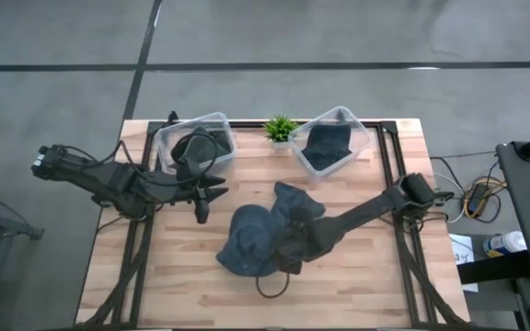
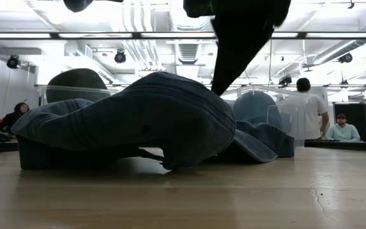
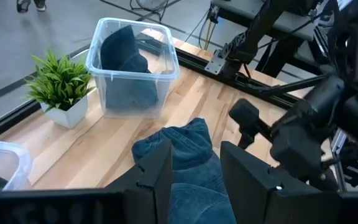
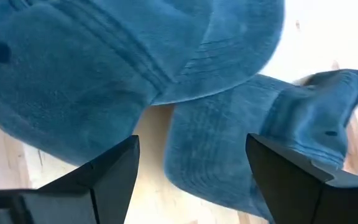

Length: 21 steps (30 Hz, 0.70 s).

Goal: Pick & Place hat
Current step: Put the right blue cap into the right transparent bin

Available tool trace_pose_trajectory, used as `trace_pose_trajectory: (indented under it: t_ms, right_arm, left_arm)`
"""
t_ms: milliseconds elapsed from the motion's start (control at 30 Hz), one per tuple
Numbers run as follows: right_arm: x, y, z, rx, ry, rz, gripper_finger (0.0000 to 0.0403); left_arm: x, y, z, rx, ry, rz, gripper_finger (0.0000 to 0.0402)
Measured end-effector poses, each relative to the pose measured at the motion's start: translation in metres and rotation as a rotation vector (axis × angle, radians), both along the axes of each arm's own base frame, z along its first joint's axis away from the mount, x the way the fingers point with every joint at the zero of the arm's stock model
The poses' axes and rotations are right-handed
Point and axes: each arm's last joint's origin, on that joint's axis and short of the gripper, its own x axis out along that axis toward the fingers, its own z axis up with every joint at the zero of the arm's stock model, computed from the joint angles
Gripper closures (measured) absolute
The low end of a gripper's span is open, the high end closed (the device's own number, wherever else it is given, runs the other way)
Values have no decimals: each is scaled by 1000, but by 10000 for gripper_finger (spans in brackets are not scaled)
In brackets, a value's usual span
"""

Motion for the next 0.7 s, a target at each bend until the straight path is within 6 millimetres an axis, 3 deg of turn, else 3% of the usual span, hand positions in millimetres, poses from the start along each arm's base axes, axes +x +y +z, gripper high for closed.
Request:
trace_pose_trajectory:
  t_ms: [300, 700]
  right_arm:
    - [-2, 18, -15, -58, 28, 59, 121]
    - [-10, 18, -30, -101, 61, 57, 115]
  left_arm:
    - [-5, 1, 3, -16, -12, -33, 273]
    - [-8, 2, 5, -31, -27, -28, 273]
